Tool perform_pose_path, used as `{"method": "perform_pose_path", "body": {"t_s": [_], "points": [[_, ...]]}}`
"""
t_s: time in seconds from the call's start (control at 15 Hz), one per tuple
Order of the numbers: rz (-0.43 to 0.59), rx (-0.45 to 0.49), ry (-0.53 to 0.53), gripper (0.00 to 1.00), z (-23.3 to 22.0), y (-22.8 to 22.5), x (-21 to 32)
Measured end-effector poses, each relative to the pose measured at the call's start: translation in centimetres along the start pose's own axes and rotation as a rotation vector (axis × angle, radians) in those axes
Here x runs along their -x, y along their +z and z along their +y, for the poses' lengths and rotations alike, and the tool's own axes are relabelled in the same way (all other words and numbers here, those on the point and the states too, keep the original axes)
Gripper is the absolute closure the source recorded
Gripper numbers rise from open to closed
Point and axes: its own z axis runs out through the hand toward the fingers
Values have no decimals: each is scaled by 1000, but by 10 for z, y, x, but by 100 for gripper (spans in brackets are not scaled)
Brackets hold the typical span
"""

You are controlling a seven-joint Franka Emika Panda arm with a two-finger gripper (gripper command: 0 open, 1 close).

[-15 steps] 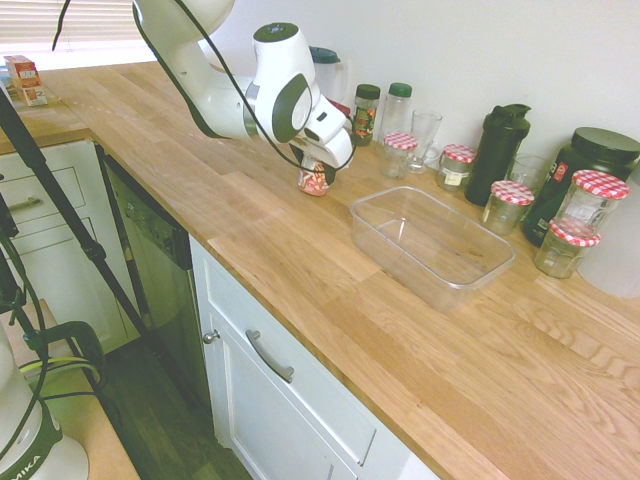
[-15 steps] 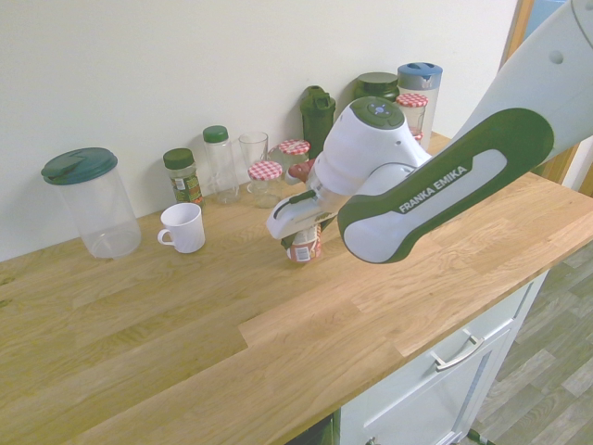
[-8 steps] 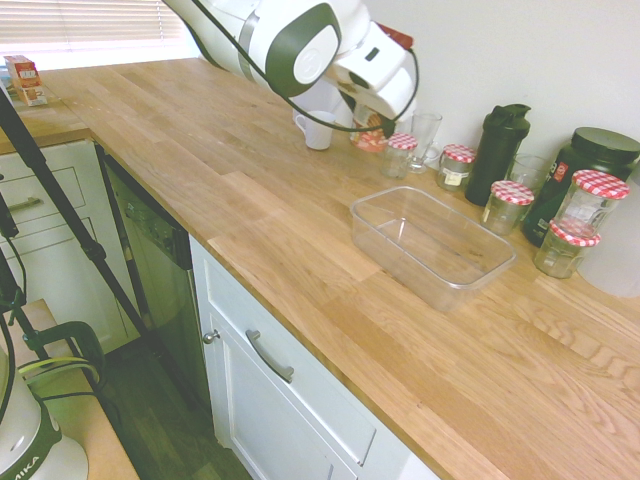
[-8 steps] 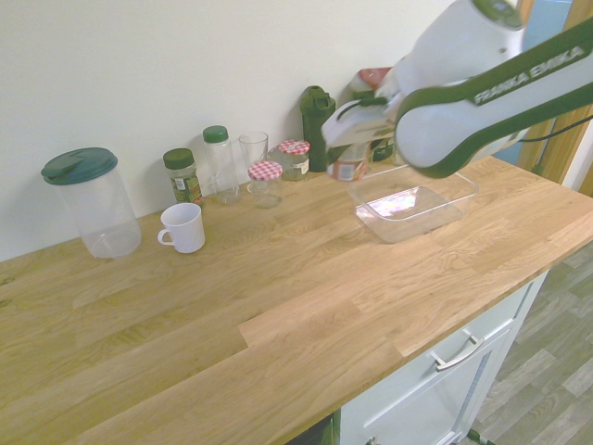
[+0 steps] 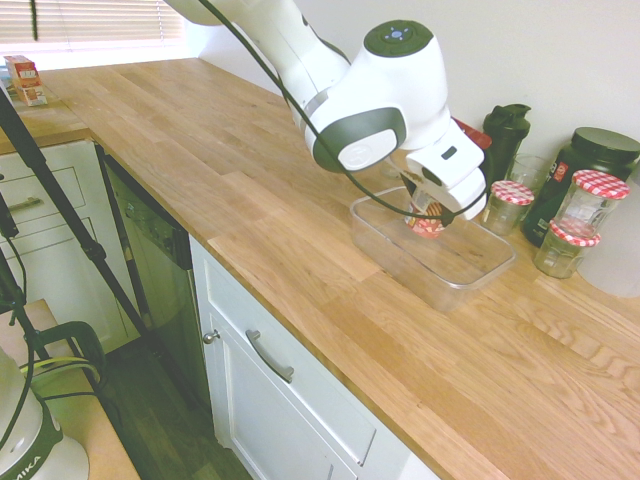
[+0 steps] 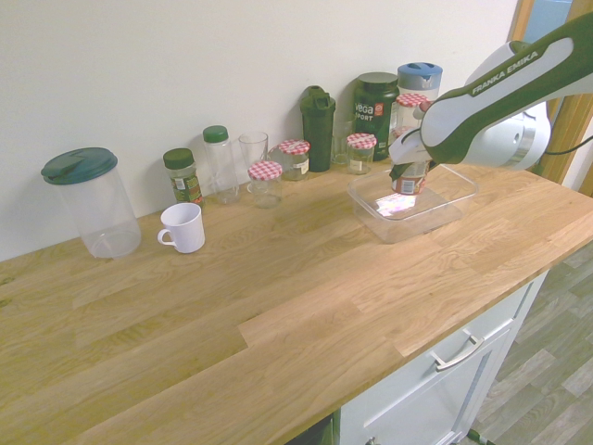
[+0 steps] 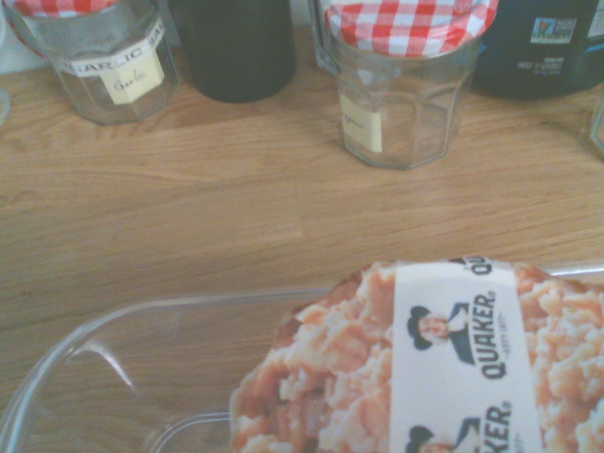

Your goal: Put the cereal into the container

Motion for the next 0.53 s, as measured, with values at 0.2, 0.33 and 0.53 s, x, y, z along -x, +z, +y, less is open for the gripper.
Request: {"method": "perform_pose_path", "body": {"t_s": [0.2,0.33,0.53], "points": [[-25,27,-12,100,4,18,6],[-46,45,-20,100,6,31,15],[-53,51,-27,0,6,35,18]]}}
